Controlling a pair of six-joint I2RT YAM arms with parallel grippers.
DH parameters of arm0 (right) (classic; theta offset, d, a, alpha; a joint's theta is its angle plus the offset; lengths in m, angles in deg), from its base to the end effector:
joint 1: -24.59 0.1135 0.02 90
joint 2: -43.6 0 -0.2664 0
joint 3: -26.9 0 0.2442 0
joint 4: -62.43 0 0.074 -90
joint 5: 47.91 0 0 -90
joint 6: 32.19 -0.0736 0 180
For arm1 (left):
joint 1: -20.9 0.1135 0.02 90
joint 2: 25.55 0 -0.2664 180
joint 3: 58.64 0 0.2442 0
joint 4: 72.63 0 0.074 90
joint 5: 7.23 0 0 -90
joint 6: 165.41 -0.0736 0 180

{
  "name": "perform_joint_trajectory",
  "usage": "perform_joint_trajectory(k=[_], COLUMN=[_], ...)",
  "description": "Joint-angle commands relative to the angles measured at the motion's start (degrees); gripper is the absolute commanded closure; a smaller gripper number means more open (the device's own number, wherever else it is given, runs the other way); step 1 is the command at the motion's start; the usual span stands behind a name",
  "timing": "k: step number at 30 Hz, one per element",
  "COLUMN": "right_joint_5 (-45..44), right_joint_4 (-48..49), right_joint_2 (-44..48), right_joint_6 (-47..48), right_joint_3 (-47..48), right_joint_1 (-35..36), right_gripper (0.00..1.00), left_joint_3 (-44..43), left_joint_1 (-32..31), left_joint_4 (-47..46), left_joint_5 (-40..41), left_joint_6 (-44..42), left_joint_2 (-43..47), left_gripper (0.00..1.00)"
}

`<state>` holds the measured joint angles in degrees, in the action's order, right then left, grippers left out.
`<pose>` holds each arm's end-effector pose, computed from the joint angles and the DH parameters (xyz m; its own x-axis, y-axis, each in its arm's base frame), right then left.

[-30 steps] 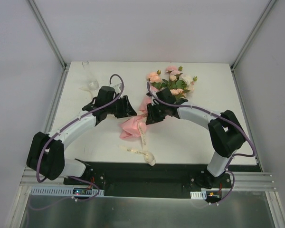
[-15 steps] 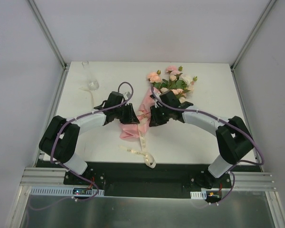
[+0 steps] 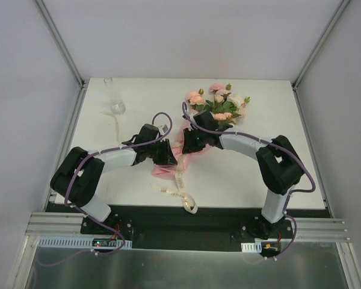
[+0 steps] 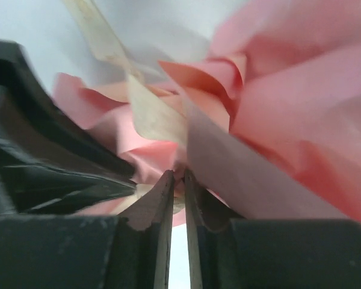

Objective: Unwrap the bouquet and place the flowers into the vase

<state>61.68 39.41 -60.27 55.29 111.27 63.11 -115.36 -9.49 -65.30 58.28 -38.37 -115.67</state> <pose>0.3130 0.2807 0.1937 -0.5626 -0.3949 -0.7264 -0.7561 0.6011 0.2588 0.2703 -0.1939 0.1535 -0.8898 -0.1137 -0.4420 0.2447 0.6986 -0.6724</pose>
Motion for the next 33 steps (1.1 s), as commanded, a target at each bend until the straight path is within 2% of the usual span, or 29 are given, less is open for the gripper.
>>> perform_joint_trajectory(k=[1, 6, 8, 12, 14, 21, 33], right_joint_5=[-2.54, -2.63, -2.63, -2.81, -3.33, -6.06, -10.27], right_joint_4=[1.67, 4.84, 6.42, 8.09, 7.66, 3.26, -1.30], right_joint_2=[0.42, 1.75, 1.57, 1.31, 2.00, 6.93, 4.56], right_joint_6=[0.76, 1.21, 1.29, 1.56, 1.91, 2.17, 9.64], right_joint_3=[-4.05, -8.97, -10.11, -10.47, -10.47, -9.59, -1.51], right_joint_1=[0.32, 0.32, 0.32, 0.41, 0.41, 0.15, 1.82], right_gripper=[0.85, 0.87, 0.87, 0.87, 0.87, 0.80, 0.75], left_joint_3=[-0.21, -3.37, -5.22, -7.51, -7.69, -3.30, -1.01], left_joint_1=[-0.28, -0.28, -0.19, -0.19, -0.19, -0.19, -0.19], left_joint_4=[-1.10, -1.10, -1.10, -1.10, -1.54, -2.16, -3.91], left_joint_5=[0.50, -2.67, -2.76, -2.23, -2.05, -0.38, -0.03], left_joint_6=[-0.39, 1.36, 1.90, 1.90, 1.72, 0.14, 0.23], left_joint_2=[1.09, 4.42, 4.78, 1.29, -0.57, -3.21, -3.30], left_gripper=[0.81, 0.67, 0.67, 0.72, 0.78, 0.90, 0.94])
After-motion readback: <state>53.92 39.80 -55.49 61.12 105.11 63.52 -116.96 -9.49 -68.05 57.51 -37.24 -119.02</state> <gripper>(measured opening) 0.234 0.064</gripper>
